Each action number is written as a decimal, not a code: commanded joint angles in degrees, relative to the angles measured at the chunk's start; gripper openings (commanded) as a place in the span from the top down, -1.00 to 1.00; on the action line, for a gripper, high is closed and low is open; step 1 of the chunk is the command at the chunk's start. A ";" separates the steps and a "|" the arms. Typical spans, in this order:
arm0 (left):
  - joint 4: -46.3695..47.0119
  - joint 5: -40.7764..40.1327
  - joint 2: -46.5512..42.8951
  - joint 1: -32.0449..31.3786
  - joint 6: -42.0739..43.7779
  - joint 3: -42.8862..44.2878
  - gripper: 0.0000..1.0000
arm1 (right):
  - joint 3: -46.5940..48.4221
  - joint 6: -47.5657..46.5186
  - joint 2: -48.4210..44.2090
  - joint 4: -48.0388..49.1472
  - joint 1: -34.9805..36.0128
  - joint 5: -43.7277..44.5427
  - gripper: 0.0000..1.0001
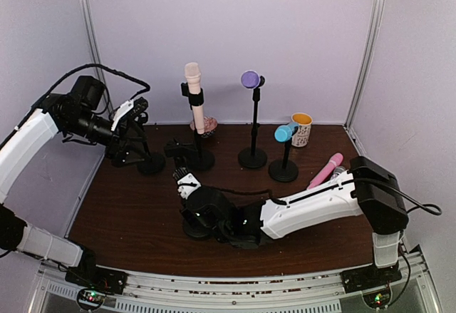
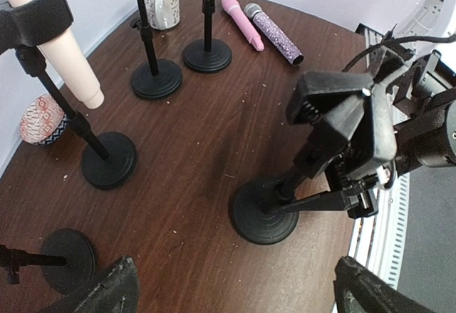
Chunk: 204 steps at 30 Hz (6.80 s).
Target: Remove the microphone from the stand
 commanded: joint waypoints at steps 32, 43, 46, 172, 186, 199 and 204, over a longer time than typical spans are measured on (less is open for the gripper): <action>12.55 22.85 -6.56 -7.74 -10.77 -15.79 -0.12 | 13.61 8.29 -13.78 4.53 -3.73 -30.71 1.00; 12.54 26.30 -6.36 -8.00 -10.38 -16.02 1.00 | 18.18 9.41 -11.28 3.74 -3.71 -33.37 1.00; 12.37 26.27 -6.30 -8.03 -10.53 -14.86 1.00 | 18.00 11.09 -11.55 3.55 -3.80 -34.79 0.46; 8.40 26.62 -3.73 -5.93 -8.79 -0.35 1.00 | 28.53 28.69 -9.72 -10.64 -8.21 -46.25 0.82; 7.11 35.05 -3.47 -5.93 -8.79 -1.87 1.00 | 23.08 43.59 -8.78 29.46 -9.46 -76.46 0.90; 7.11 37.44 -3.32 -5.90 -9.08 -1.98 1.00 | 31.56 58.46 -1.44 42.56 -9.57 -87.89 0.31; 7.02 37.48 -2.95 -5.90 -9.10 -0.96 1.00 | 26.17 53.71 -4.67 38.77 -10.29 -84.78 -0.06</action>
